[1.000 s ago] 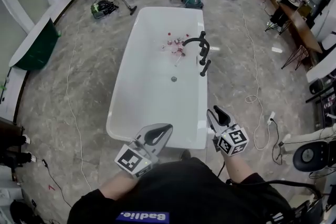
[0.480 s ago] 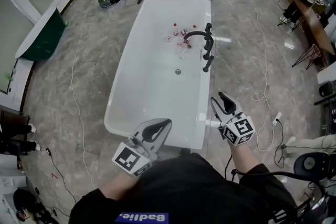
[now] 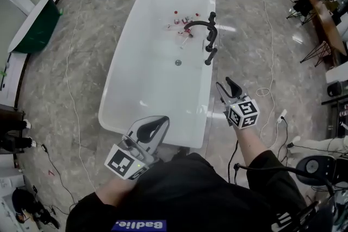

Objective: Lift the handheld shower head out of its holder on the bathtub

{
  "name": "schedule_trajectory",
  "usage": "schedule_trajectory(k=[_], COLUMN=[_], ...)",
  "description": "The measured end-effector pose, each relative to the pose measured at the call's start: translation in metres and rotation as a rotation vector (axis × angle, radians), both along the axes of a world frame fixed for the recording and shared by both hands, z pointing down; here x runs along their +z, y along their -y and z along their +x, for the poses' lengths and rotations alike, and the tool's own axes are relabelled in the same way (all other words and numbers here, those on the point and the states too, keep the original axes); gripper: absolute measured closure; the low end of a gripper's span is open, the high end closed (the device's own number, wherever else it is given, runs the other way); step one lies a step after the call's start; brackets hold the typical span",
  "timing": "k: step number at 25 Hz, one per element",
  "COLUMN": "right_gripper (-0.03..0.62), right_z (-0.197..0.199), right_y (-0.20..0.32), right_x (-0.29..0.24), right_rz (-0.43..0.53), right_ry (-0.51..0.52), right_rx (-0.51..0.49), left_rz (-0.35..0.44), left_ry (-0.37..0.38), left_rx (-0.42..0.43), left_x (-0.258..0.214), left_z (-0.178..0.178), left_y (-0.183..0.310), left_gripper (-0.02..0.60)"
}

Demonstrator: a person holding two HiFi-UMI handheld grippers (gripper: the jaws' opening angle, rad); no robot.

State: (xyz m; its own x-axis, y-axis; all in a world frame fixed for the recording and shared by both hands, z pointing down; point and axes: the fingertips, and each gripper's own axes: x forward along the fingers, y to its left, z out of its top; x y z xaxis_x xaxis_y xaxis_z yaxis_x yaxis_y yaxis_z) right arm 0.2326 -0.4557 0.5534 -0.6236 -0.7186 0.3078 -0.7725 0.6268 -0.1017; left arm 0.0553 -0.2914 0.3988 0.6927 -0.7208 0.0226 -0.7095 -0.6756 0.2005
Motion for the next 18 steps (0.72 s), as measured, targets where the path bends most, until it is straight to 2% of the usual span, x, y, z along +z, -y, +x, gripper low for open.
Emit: schedule_trajectory(k=[6,9,13,18], right_gripper=[0.434,0.434,0.419,0.403], right_z=[0.024,0.021,0.02,0.015], right_y=[0.049,0.073,0.109,0.146], right_x=[0.042,0.059,0.084,0.118], right_rz=[-0.024,-0.033,-0.095,-0.116], right_ry=[-0.1,-0.132,-0.12,-0.197], right_rx=[0.004,-0.005,0.027,0.014], left_rz=[0.001,-0.004,-0.019,-0.042], left_ry=[-0.019,-0.019,-0.023,-0.01], left_rx=[-0.021,-0.03,-0.04,-0.05], left_x=[0.003,0.008,0.014,0.027], left_z=[0.004,0.003,0.001,-0.002], left_y=[0.008,0.012,0.014,0.02], left_gripper=[0.588,0.588,0.588,0.588])
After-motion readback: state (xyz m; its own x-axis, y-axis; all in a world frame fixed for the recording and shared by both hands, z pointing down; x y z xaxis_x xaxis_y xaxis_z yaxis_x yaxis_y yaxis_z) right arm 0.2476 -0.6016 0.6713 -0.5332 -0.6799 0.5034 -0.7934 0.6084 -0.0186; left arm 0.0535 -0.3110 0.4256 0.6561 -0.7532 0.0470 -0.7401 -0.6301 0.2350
